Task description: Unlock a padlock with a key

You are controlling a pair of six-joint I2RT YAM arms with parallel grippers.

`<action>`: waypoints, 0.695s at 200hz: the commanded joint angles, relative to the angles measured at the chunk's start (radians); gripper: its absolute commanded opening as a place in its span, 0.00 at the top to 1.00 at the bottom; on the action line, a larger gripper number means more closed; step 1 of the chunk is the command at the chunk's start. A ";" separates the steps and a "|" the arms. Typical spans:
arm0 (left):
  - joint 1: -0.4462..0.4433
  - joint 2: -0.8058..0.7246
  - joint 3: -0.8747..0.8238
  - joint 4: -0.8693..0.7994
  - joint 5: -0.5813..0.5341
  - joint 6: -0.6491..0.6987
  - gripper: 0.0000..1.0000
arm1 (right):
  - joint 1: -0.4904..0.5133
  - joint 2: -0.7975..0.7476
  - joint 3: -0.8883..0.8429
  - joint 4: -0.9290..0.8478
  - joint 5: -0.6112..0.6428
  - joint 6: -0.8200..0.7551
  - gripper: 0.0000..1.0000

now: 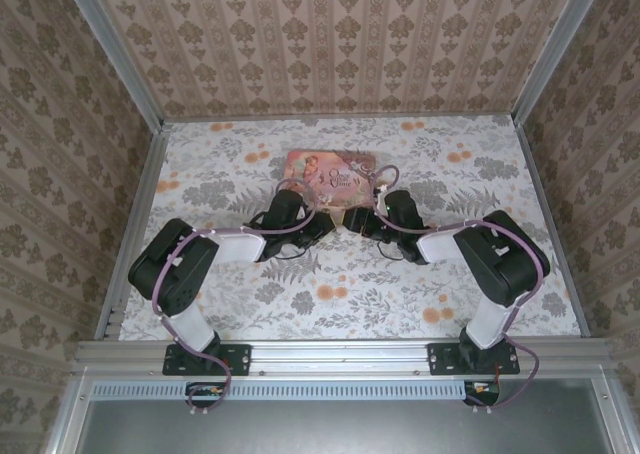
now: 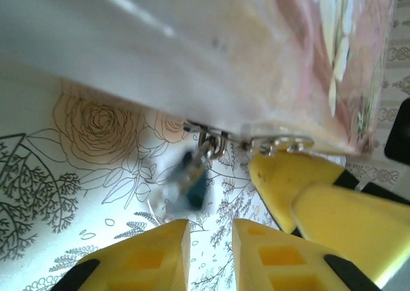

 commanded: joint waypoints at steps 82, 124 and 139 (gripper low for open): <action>0.028 -0.149 -0.010 -0.208 0.011 0.060 0.44 | -0.044 0.074 0.143 0.026 0.002 0.023 0.46; 0.111 -0.256 0.009 -0.330 -0.006 0.123 0.30 | -0.052 0.053 0.102 0.030 -0.040 0.001 0.48; 0.149 -0.283 0.024 -0.374 -0.013 0.159 0.25 | -0.049 0.037 0.065 0.030 -0.046 -0.021 0.48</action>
